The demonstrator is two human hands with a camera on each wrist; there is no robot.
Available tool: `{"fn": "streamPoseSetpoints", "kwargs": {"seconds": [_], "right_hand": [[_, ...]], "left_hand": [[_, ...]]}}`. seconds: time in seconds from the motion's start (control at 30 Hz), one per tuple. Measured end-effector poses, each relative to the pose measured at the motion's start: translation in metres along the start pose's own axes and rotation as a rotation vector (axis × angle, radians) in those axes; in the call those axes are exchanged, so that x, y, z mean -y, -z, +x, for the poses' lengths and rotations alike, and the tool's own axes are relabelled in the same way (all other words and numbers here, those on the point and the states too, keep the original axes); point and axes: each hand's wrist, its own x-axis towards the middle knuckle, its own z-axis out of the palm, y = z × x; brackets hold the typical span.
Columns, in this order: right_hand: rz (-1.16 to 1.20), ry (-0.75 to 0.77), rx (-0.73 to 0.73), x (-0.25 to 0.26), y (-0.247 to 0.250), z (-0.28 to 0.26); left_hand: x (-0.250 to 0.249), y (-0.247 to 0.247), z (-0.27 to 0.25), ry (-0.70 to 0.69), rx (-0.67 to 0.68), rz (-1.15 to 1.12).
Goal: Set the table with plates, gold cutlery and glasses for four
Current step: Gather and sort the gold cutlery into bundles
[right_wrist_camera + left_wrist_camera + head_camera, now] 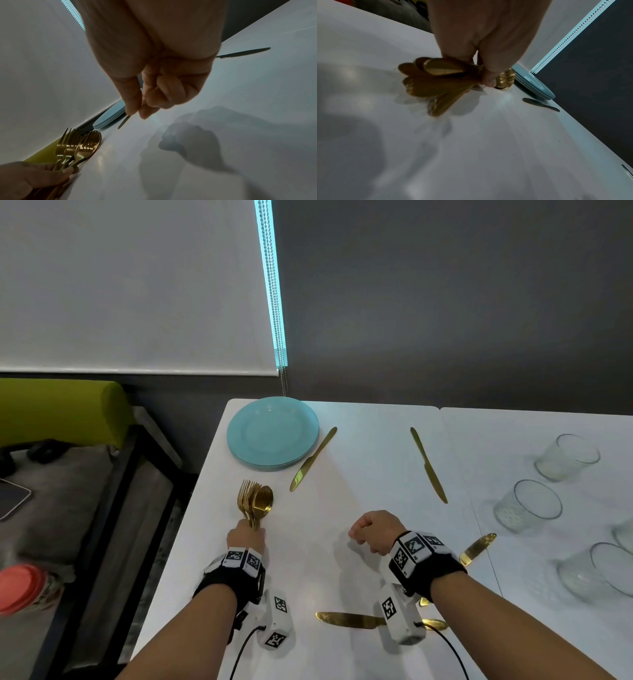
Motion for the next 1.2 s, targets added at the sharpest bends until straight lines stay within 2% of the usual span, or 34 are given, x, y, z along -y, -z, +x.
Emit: {"fn": "streamPoseSetpoints", "kwargs": {"seconds": [0.13,0.47,0.7,0.9,1.03,1.13,1.2], "right_hand": [[-0.012,-0.01,-0.007,-0.003,0.002,0.001],[-0.082,-0.033,-0.021,-0.014,0.011,0.0],[-0.113,-0.046,-0.033,-0.019,0.014,0.0],[-0.188,-0.059,-0.02,-0.029,0.022,-0.003],[-0.153,-0.077,-0.036,-0.035,0.032,-0.008],[-0.17,-0.119,-0.087,-0.042,0.045,-0.01],[-0.262,-0.18,-0.137,-0.052,0.057,-0.009]], "left_hand": [[-0.002,0.0,0.002,0.044,-0.045,-0.035],[0.001,-0.002,0.006,0.042,-0.146,-0.022],[-0.001,-0.004,-0.001,0.051,-0.224,0.164],[0.001,-0.006,-0.002,0.019,-0.257,0.15],[-0.012,-0.006,-0.01,0.008,-0.275,0.141],[-0.029,-0.007,-0.021,-0.05,-0.265,0.134],[-0.043,-0.009,-0.03,-0.127,-0.248,0.15]]}}
